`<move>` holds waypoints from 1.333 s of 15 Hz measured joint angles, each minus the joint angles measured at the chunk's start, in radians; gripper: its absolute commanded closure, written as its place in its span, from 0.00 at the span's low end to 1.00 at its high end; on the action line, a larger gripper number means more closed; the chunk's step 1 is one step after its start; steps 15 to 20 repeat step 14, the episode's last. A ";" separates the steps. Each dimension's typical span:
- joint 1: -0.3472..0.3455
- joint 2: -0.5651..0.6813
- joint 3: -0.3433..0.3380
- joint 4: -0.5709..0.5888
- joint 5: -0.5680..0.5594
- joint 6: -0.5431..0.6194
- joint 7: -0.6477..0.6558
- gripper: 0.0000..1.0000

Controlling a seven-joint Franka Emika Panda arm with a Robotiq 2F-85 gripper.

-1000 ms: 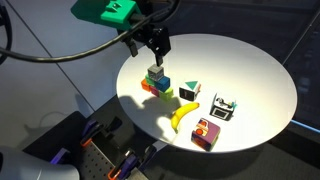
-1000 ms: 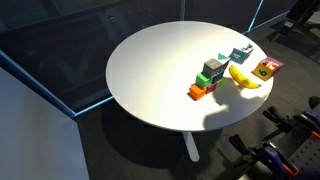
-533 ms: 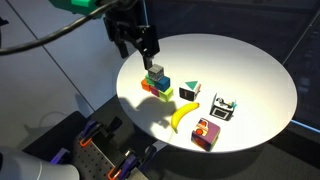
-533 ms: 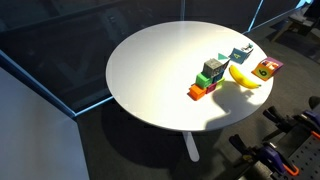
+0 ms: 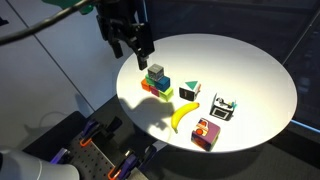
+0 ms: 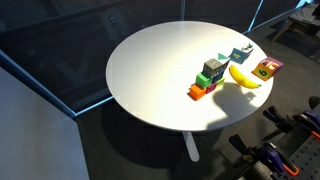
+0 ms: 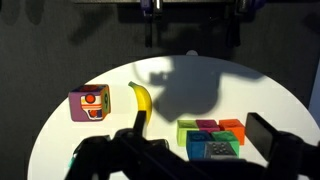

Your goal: Pick up the top soft block with the number one on it and place it on the table

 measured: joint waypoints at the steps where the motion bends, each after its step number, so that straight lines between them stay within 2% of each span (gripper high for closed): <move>1: 0.001 -0.001 0.000 0.000 0.000 0.002 -0.003 0.00; 20: 0.004 -0.003 0.000 -0.001 0.000 0.005 -0.015 0.00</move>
